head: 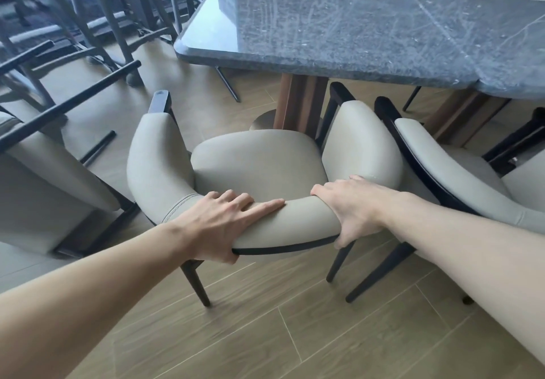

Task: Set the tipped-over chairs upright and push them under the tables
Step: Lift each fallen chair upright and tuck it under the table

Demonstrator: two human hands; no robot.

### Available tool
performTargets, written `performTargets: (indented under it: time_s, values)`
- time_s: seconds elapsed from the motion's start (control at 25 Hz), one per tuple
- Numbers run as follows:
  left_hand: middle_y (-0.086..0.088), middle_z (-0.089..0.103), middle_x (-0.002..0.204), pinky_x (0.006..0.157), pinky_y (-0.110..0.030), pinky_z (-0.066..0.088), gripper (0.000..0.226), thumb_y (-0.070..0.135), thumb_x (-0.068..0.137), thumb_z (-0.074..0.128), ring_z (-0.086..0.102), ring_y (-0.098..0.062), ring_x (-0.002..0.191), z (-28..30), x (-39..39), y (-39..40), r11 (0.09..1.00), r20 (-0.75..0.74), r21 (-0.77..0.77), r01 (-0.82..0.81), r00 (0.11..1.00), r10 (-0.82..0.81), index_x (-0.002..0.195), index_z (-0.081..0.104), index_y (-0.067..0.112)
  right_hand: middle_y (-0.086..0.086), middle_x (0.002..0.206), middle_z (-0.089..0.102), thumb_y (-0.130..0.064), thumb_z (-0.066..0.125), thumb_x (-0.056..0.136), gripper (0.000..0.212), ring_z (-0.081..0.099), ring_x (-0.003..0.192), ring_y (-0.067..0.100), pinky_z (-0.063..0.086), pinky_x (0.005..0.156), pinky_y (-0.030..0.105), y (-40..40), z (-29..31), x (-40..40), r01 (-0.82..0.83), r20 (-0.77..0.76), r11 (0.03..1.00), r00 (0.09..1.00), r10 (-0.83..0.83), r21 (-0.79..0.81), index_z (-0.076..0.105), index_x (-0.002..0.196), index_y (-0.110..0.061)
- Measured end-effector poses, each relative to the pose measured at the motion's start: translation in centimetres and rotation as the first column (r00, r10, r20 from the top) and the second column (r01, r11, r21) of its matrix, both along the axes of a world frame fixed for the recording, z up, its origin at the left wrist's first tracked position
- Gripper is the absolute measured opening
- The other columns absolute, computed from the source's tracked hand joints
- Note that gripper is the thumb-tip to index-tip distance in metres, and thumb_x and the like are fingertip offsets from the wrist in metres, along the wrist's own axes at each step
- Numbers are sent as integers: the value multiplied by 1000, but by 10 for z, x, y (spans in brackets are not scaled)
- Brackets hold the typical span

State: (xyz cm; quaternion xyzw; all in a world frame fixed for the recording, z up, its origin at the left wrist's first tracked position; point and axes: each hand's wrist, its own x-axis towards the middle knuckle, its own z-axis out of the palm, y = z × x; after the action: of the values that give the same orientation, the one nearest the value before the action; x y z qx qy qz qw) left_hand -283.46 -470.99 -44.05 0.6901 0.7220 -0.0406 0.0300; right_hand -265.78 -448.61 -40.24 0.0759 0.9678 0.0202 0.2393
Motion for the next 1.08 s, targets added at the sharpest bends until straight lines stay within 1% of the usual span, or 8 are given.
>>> performTargets:
  time_s: [0.04,0.12,0.2,0.24,0.44,0.64,0.92,1.08]
  values:
    - [5,53,124,83,-39,51,127,53,57,67,55,-22,102,0,0,-1,1000,-13,5,11,1000,-11,151,-18,48,-4,96,58,-56,78,55,73,60,93,24,47,86,44,-2,2,-2,-18,-1,1000,1000,18,20,40,108,-23]
    - [6,53,121,82,-39,52,128,53,56,67,55,-22,100,1,0,-2,1000,-41,-5,23,999,-23,153,-16,47,0,90,60,-53,81,56,70,60,84,27,48,74,39,-6,4,-6,-36,1,998,999,36,49,38,101,-20]
    - [5,52,120,82,-39,52,129,53,57,68,55,-22,100,3,-1,0,999,-43,-22,36,998,-37,152,-18,48,2,88,60,-52,83,57,71,57,79,29,43,65,35,-9,9,-7,-26,11,998,1000,25,64,37,100,-19]
    - [5,52,120,82,-38,52,130,53,57,69,55,-22,100,4,-2,-2,999,-48,-28,35,998,-36,151,-19,48,2,86,58,-51,84,57,71,56,77,29,41,63,34,-12,12,-7,-27,13,997,1000,26,73,37,100,-18]
    - [8,51,120,85,-38,51,131,53,59,70,55,-20,104,7,-15,-18,997,-30,-57,54,998,-56,148,-26,52,-2,75,40,-53,84,56,74,45,76,28,35,65,33,-38,16,-12,-27,14,994,1000,26,102,35,99,-18]
    - [12,50,126,89,-36,51,125,56,65,68,54,-17,111,10,-28,-40,996,-66,-48,76,995,-79,147,-26,54,-4,72,34,-54,86,54,76,42,76,26,34,66,33,-64,13,-22,5,1,996,1000,-5,91,36,98,-18]
    - [14,45,136,96,-34,47,119,56,69,64,52,-16,117,17,-46,-53,988,-73,-62,139,987,-144,145,-27,56,-4,70,35,-58,85,54,76,43,73,27,35,65,33,-87,10,-28,28,-22,995,999,-26,95,36,96,-18]
    - [13,45,136,94,-36,49,120,56,68,64,53,-18,116,18,-46,-46,987,-68,-83,140,987,-146,145,-26,57,-5,68,34,-56,84,56,74,42,70,27,31,61,33,-84,15,-23,48,-14,995,999,-47,93,35,96,-18]
